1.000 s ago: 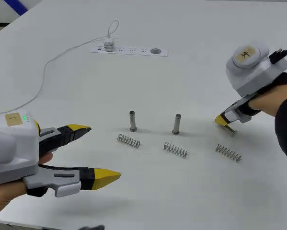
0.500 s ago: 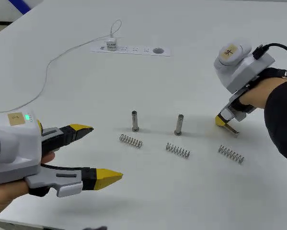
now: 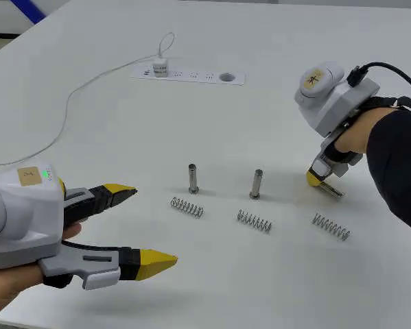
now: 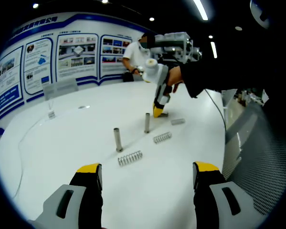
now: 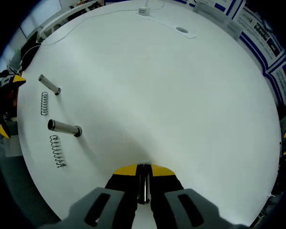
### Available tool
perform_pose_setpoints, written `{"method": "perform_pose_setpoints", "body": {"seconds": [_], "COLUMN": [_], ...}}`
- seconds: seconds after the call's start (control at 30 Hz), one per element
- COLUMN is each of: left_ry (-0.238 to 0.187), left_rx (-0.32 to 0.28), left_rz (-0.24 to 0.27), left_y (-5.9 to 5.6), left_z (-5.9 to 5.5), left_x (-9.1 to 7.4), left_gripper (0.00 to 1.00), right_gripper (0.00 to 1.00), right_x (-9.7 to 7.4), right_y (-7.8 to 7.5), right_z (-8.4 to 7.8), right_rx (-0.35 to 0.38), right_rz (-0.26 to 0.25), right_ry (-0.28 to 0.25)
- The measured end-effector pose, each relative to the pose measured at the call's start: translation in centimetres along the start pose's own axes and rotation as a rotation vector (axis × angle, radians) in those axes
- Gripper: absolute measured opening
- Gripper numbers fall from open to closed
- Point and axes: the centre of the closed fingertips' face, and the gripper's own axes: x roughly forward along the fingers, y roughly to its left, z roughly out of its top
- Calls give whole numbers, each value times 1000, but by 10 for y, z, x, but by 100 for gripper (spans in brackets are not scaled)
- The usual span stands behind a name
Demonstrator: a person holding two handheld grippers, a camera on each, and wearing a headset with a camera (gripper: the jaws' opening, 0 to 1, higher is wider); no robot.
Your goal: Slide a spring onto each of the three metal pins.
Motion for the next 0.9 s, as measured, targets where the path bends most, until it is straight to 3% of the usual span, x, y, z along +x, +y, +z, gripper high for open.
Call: {"method": "perform_pose_setpoints", "body": {"seconds": [0.2, 0.33, 0.9], "left_ry": [-12, -15, -31], "left_rx": [4, 11, 36], "left_rz": [9, 10, 9], "left_y": [1, 0, -2], "left_z": [3, 6, 16], "left_x": [-3, -4, -5], "left_gripper": [79, 79, 78], "right_gripper": [8, 8, 8], "right_x": [-1, -4, -46], "right_y": [0, -2, 1], "right_z": [-1, -3, -10], "right_rx": [39, 67, 126], "right_rz": [-36, -33, -50], "right_ry": [-14, -91, -260]}}
